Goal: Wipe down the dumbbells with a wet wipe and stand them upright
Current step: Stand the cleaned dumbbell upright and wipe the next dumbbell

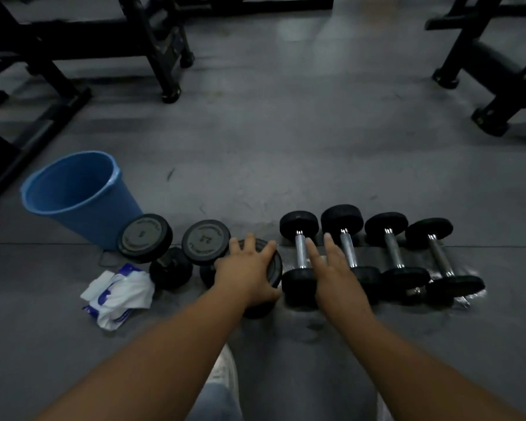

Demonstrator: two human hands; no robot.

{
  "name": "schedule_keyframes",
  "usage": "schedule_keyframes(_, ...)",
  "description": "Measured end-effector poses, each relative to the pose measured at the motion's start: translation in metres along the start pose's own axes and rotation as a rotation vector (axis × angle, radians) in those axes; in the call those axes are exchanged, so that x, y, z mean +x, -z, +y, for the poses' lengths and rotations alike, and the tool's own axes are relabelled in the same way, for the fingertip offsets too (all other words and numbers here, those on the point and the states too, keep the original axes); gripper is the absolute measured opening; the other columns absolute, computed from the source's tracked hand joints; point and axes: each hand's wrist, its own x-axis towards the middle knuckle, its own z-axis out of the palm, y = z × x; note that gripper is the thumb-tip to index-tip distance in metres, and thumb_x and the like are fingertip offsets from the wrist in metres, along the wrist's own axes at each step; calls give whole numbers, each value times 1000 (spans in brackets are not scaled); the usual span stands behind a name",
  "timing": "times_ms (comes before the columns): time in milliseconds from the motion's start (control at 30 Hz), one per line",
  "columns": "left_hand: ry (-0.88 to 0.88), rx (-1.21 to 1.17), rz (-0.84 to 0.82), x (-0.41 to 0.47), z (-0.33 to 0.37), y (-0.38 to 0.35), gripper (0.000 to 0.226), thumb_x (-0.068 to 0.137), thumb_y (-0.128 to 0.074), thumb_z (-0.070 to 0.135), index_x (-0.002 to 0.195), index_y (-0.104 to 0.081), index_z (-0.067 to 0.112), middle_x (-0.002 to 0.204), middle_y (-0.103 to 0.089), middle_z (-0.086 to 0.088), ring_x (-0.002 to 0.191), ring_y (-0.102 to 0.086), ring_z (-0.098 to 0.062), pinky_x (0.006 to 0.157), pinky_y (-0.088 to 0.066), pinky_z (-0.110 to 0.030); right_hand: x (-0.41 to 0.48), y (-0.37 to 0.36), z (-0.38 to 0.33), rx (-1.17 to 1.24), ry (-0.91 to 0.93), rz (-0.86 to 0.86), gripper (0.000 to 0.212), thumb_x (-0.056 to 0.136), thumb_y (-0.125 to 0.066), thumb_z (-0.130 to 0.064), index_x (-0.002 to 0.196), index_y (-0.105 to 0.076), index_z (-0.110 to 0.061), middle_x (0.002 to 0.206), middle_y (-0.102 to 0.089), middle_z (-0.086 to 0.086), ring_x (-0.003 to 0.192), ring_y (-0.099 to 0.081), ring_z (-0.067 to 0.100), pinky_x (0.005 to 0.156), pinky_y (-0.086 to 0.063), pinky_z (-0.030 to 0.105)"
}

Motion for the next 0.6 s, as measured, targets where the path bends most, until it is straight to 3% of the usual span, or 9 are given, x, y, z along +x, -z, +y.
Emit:
schedule_keyframes(400,-60,24,77,95,-12,-3,109,66,-69,66,149,-3,44,159,-4,-4,143,-11,-39,96,-45,-60,87,-13,17,-34,53,-53,94,88,-52,-2,152,6,-38,160,13,3,148,-2,25,109,-35,35)
schedule_keyframes(600,-69,49,82,118,-17,-24,107,66,-66,68,149,-3,45,160,-4,-3,144,-10,-38,97,-45,-57,95,-22,31,-37,28,-100,91,87,-46,4,153,2,-38,161,13,3,147,-5,25,107,-34,32)
